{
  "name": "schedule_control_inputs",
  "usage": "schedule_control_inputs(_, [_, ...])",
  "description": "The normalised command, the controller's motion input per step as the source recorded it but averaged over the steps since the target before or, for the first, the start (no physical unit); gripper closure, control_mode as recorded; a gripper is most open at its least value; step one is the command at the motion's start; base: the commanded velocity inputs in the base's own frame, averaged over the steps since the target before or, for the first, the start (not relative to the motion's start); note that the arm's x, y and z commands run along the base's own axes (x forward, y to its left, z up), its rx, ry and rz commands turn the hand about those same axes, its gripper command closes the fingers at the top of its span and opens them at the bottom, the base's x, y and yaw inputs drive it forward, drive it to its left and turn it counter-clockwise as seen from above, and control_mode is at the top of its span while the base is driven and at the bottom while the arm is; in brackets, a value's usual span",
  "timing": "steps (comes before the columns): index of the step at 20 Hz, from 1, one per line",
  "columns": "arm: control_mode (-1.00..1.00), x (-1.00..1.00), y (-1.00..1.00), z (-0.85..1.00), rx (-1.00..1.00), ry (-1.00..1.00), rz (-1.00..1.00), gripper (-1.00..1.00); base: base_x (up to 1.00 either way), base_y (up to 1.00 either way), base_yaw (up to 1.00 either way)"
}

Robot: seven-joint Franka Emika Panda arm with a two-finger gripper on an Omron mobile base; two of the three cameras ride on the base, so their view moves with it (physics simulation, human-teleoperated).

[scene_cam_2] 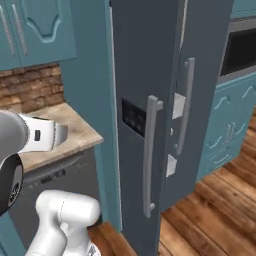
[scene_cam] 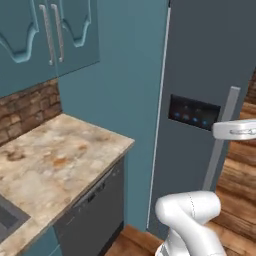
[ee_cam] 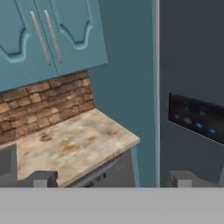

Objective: Take the eggplant and carrot from the second highest rack and move them to the highest rack where the squash and kiwi are located, to maximize freezer space. Close the freezer door after rearranging.

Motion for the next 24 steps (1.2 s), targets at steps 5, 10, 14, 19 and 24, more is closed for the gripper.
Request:
schedule_control_inputs(5, [1.00, 0.00, 0.00, 0.00, 0.00, 0.00, 0.00, -1.00, 0.56, 0.54, -0.68])
schedule_control_inputs(10, [1.00, 0.00, 0.00, 0.00, 0.00, 0.00, 0.00, -1.00, 0.44, 0.27, -0.72])
schedule_control_inputs(14, [1.00, 0.00, 0.00, 0.00, 0.00, 0.00, 0.00, -1.00, 0.50, 0.15, -0.65])
schedule_control_inputs(19, [1.00, 0.00, 0.00, 0.00, 0.00, 0.00, 0.00, -1.00, 0.70, 0.20, -0.25])
schedule_control_inputs(24, [1.00, 0.00, 0.00, 0.00, 0.00, 0.00, 0.00, -1.00, 0.66, 0.11, -0.01])
